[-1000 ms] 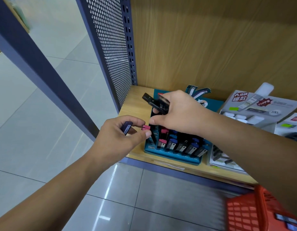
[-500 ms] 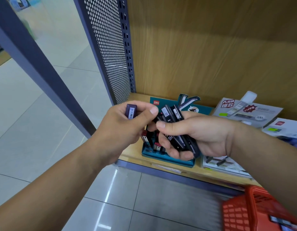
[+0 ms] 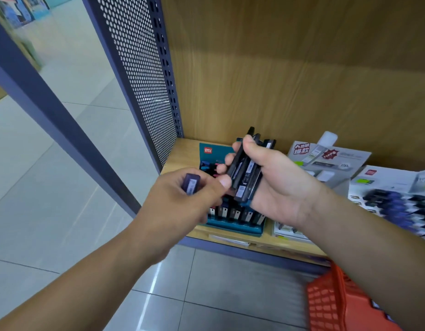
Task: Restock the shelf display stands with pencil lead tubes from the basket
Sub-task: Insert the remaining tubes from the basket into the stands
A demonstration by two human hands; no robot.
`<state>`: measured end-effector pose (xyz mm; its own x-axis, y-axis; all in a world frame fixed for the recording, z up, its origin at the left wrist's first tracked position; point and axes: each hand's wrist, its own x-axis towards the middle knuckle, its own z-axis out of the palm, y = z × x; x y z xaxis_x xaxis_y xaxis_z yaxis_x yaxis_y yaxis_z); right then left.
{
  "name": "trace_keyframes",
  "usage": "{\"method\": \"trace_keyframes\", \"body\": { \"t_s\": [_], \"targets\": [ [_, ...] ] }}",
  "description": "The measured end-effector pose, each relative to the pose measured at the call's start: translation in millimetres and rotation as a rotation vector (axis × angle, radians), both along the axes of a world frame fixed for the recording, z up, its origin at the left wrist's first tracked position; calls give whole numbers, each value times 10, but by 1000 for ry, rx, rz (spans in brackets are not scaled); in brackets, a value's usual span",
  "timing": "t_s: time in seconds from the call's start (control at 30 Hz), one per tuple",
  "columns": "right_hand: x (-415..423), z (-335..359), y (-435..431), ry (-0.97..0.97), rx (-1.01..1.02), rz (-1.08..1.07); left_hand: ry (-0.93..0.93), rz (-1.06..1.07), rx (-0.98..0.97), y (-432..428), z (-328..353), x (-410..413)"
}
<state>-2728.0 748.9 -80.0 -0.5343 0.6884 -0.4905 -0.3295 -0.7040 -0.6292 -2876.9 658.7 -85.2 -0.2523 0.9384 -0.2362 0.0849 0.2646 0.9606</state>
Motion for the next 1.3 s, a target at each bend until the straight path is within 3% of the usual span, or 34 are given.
{"method": "trace_keyframes", "body": {
  "t_s": [0.27,0.43,0.7,0.93,1.13,1.3],
  "targets": [
    [-44,32,4,14,71,-68,-159,73,-5,48,-13,247],
    [-40,28,30,-93,62,-112,-210,58,-37,77,-49,231],
    [7,51,181,-37,8,-402,-249,-46,-208,-12,-109,-63],
    [-30,-36,169,-456,240,-537,-151,-35,-38,-60,-23,-346],
    [1,-105,40,-610,495,-256,-20,-3,102,-99,94,-354],
    [-5,-151,-92,-588,478,-14,0,-39,204,-98,240,-214]
  ]
}}
